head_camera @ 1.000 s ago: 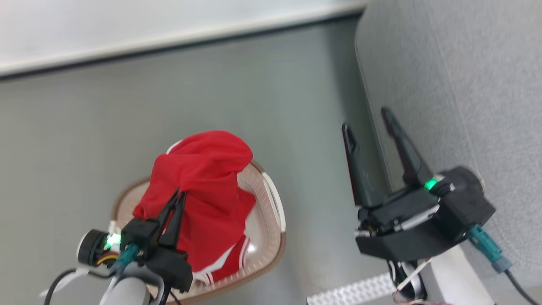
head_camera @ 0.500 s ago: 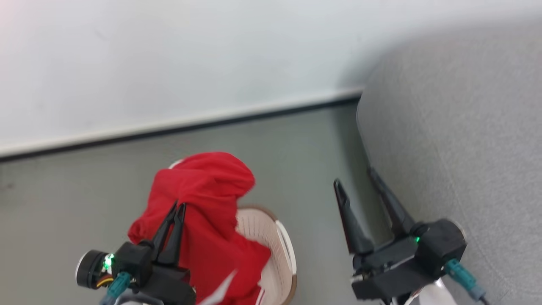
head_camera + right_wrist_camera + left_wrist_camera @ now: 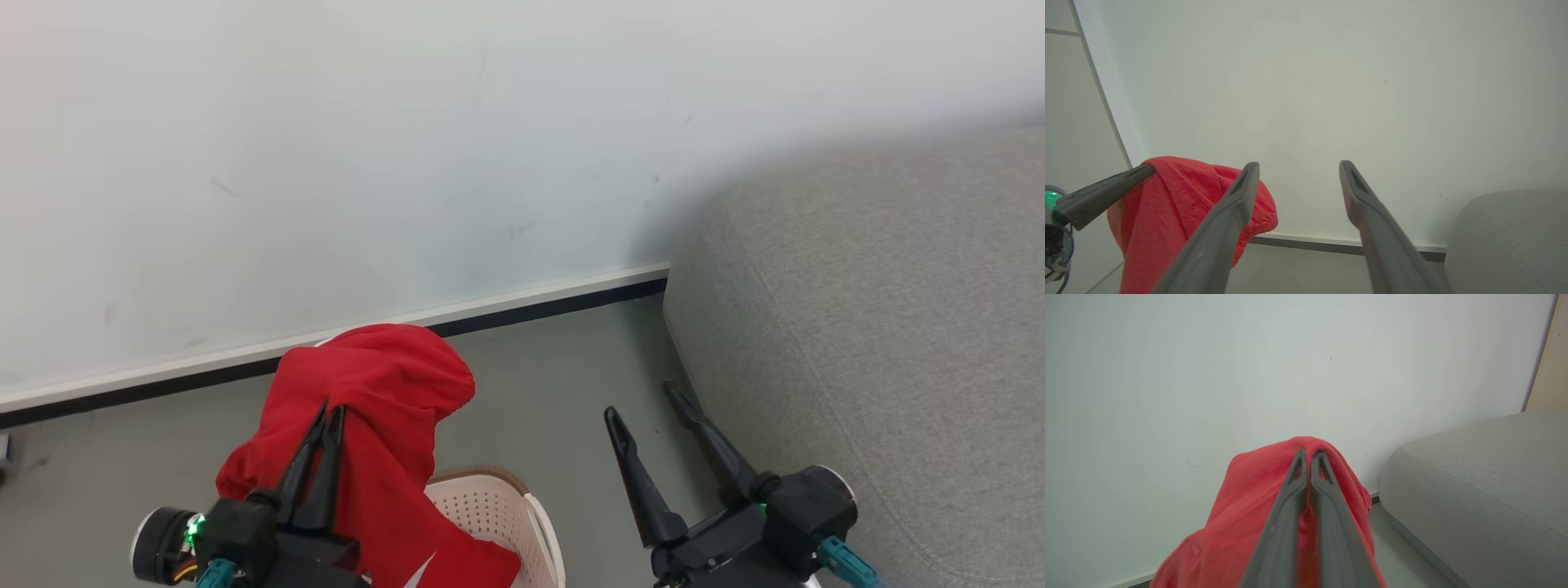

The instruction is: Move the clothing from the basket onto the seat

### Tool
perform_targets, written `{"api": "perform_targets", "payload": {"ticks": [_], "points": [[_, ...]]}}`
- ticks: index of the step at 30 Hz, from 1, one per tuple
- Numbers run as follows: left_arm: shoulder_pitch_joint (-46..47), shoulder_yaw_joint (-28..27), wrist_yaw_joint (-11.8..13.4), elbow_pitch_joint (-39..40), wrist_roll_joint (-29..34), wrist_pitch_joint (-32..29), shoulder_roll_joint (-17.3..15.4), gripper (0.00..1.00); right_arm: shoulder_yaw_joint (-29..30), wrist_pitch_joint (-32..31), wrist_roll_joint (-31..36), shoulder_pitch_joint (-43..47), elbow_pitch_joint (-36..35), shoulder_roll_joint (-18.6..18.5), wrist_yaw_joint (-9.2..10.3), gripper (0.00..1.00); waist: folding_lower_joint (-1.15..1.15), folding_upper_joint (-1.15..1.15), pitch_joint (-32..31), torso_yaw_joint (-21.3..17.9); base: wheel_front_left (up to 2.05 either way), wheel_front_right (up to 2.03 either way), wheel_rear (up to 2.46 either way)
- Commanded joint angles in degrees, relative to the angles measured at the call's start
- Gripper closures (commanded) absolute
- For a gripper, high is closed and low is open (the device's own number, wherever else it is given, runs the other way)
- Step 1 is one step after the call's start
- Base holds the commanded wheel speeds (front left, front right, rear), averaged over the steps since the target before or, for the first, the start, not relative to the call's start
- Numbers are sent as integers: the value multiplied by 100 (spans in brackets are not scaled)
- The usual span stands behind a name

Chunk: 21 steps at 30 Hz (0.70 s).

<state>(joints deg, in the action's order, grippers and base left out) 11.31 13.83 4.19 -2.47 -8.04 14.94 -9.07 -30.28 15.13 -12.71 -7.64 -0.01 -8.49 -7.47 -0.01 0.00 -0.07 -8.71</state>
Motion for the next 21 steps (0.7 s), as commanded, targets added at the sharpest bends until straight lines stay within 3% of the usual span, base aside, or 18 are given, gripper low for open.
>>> {"api": "perform_targets", "payload": {"ticks": [1,8,21], "points": [[-78,6,-21,68,41,31,-25,100,-97,9,-56,62,17,-27,-4,0,1,0,-114,-90,0,0,0],[69,283,-258,172,183,31,-41,100,-387,9,-132,-43,49,-36,-4,0,1,0,-158,-122,0,0,0],[638,1242,-655,23,430,32,339,100,-807,9,-89,-408,191,-252,-4,0,1,0,-151,-215,0,0,0]]}}
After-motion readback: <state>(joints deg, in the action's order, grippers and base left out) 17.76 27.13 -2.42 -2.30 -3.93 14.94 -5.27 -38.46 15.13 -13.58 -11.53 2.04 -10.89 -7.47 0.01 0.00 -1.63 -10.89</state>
